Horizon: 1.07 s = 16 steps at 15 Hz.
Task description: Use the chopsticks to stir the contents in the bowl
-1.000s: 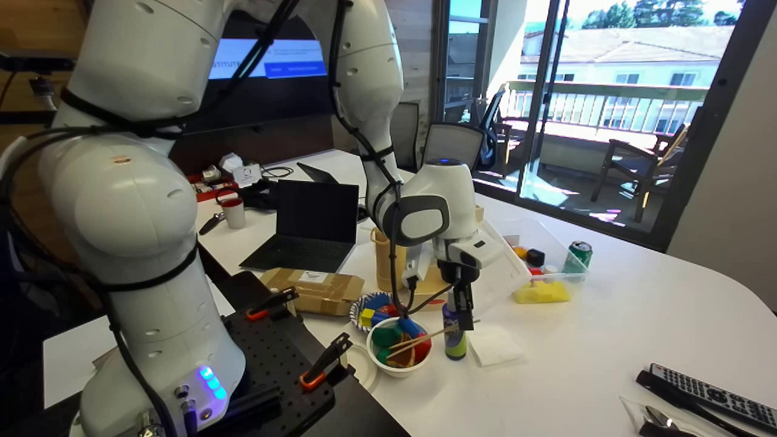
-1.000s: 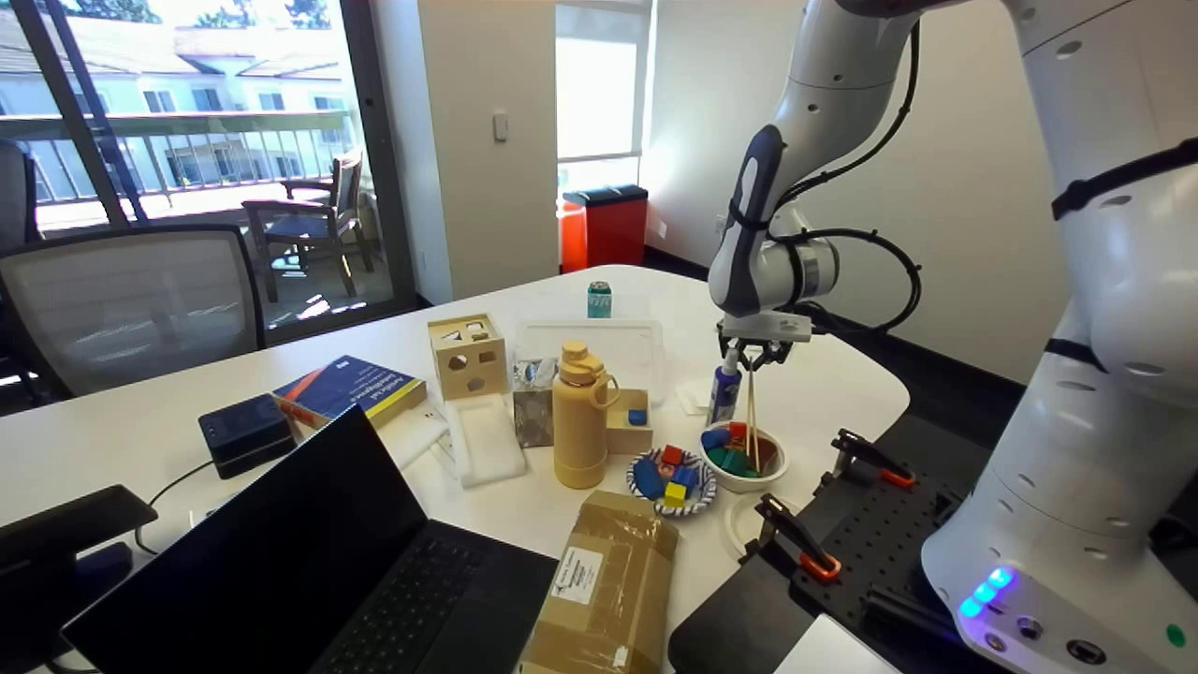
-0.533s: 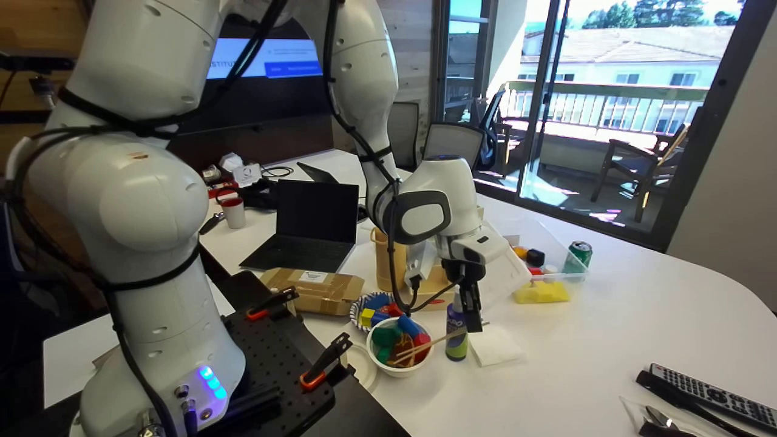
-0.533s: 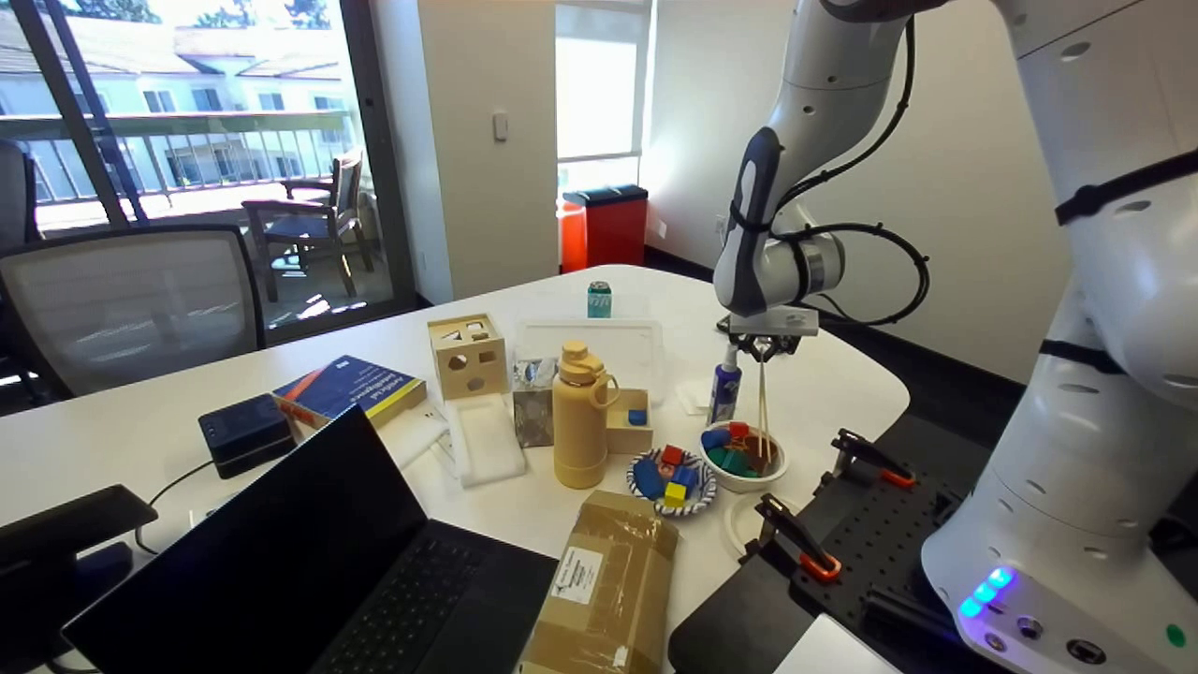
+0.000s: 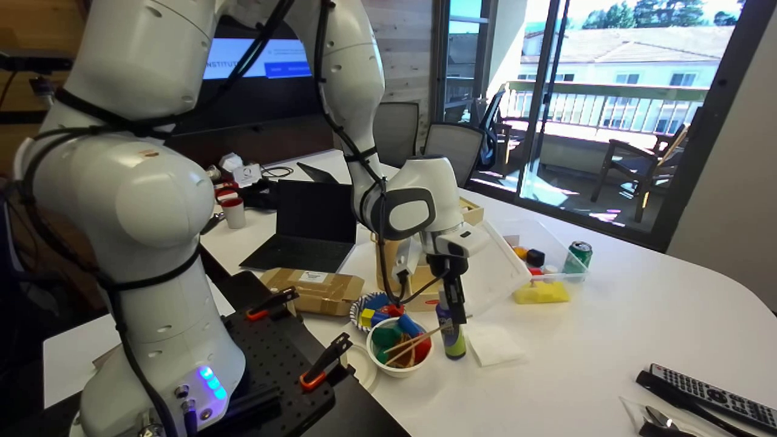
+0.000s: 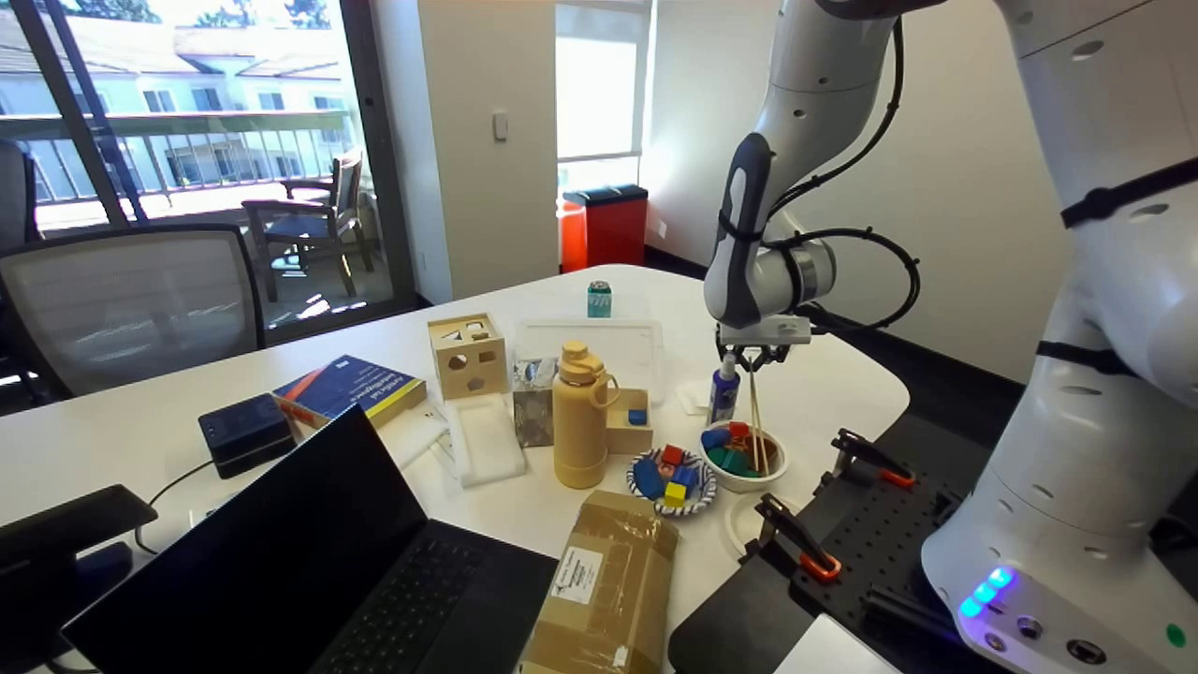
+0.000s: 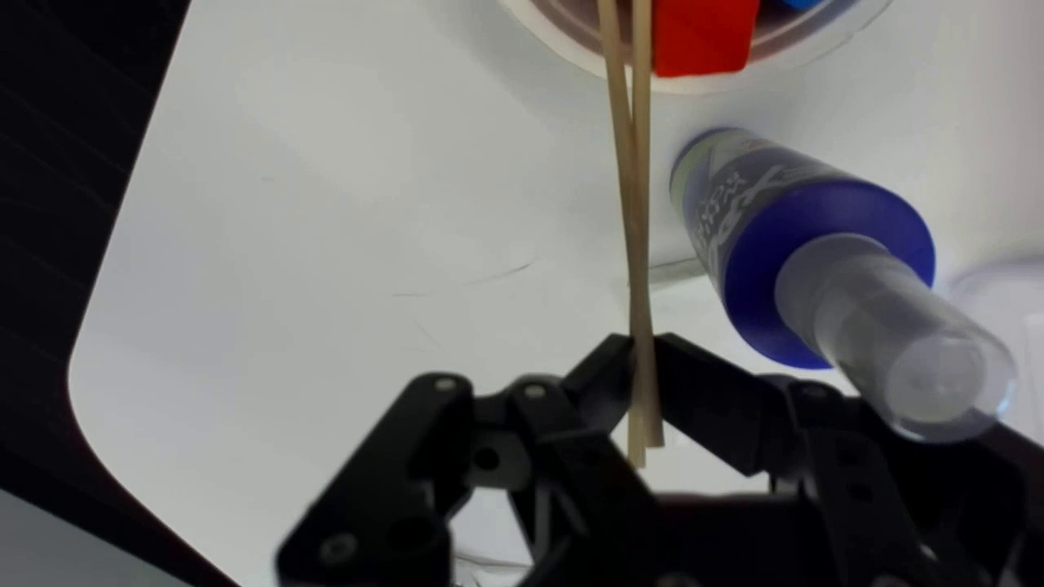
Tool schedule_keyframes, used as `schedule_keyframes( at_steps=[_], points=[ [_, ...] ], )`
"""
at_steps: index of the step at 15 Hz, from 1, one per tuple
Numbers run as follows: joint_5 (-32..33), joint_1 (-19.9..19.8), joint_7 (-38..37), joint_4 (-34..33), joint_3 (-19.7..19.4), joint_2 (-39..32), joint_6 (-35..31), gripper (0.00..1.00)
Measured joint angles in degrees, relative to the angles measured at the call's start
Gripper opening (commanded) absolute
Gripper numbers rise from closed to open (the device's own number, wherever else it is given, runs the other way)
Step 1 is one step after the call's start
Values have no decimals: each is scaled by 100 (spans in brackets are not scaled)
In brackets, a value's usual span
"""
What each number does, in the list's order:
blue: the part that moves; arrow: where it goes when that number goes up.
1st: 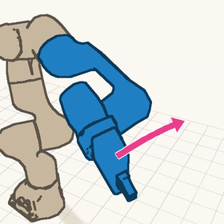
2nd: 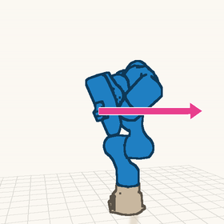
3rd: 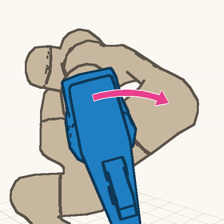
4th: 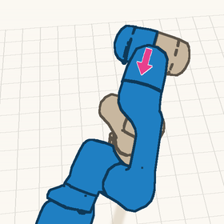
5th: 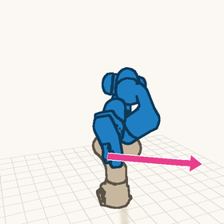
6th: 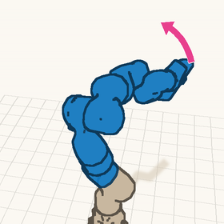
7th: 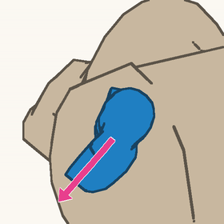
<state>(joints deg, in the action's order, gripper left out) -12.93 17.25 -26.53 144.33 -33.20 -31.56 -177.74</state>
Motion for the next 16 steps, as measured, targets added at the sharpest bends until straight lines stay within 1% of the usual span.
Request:
schedule_keyframes(
  at_steps=[3, 7, 9, 12, 16],
  points=[
    [-64, 58, -17, 5, 0, 35, -144, 4],
    [-307, 82, -19, 4, -1, 44, -427, 4],
    [-452, 155, -19, 5, -50, 11, -515, 4],
    [-638, 368, -19, 14, -228, -118, -604, 4],
    [-823, 760, -18, 113, -595, -312, -677, 4]
  ],
)
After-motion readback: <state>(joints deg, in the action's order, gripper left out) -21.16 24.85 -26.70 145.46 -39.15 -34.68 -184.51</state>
